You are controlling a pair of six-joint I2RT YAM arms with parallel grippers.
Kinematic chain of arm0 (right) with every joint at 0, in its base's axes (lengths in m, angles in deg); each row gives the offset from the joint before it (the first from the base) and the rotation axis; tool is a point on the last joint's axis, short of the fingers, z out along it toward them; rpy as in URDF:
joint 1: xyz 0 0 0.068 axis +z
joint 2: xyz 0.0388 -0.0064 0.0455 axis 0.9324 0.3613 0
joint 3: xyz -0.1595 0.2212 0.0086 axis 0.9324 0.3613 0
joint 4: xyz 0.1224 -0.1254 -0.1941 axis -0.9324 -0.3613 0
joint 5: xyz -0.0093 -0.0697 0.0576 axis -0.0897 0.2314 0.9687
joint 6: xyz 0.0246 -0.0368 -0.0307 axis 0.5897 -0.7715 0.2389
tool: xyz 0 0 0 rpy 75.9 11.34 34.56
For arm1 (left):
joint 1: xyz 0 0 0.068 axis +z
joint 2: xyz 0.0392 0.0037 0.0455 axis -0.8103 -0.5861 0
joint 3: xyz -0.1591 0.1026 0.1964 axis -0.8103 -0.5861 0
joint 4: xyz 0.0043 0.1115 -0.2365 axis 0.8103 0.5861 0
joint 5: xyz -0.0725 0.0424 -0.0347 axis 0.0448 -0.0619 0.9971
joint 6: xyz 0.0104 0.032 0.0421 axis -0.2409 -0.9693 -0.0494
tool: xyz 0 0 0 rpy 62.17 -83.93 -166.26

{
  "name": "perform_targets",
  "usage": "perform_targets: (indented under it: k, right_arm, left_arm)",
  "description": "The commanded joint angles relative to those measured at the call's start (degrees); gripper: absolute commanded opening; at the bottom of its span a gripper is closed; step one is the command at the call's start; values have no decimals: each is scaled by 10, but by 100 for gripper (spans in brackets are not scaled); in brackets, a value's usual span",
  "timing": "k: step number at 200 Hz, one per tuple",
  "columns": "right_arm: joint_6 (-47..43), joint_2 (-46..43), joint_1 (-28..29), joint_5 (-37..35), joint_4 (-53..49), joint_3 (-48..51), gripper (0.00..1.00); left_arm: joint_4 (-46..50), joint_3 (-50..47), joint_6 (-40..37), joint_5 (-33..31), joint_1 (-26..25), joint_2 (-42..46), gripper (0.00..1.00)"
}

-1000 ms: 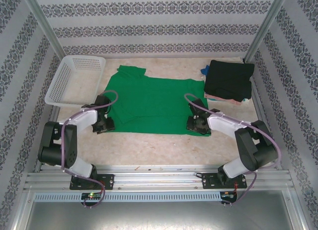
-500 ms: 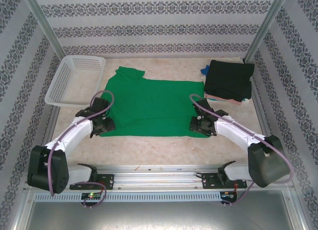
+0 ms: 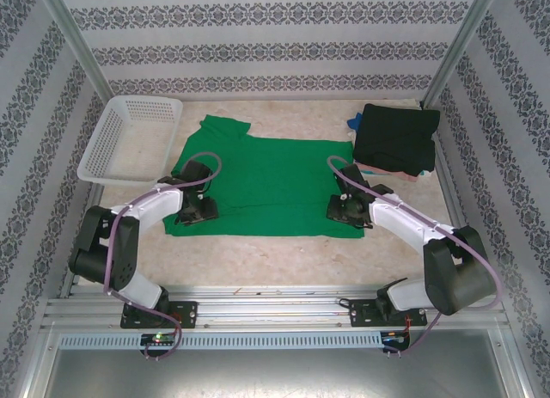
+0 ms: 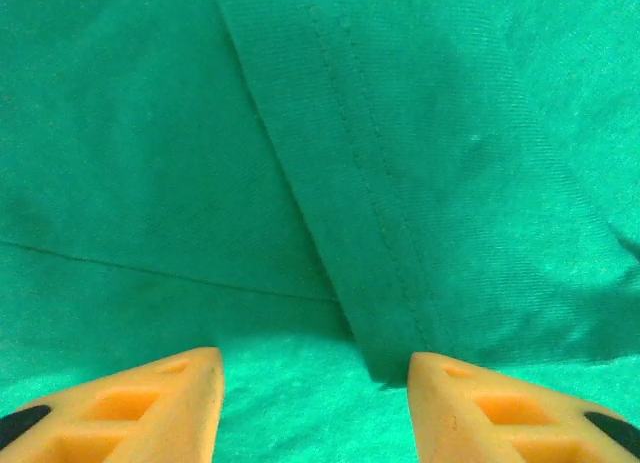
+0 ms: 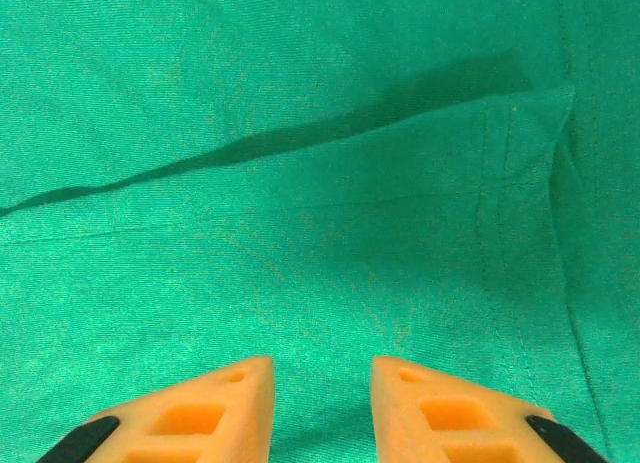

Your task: Fold and stack the t-shirts

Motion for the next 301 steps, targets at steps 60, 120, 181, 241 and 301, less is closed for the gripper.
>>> perform_targets:
  k: [60, 120, 181, 241, 301]
  right_arm:
    - [-19, -8, -17, -1, 19, 15, 33]
    - [-26, -3, -22, 7, 34, 24, 33]
    - [-37, 13, -38, 15, 53, 31, 33]
    - [-43, 14, -54, 19, 62, 43, 33]
    - [-47, -3, -68, 20, 56, 50, 33]
  left_arm:
    - [-32, 33, -5, 30, -17, -44, 31]
    - [2, 75, -7, 17, -25, -37, 12]
    - [40, 170, -50, 19, -34, -88, 1]
    - [111, 325, -125, 5, -46, -209, 0]
    - [127, 384, -149, 0, -47, -258, 42]
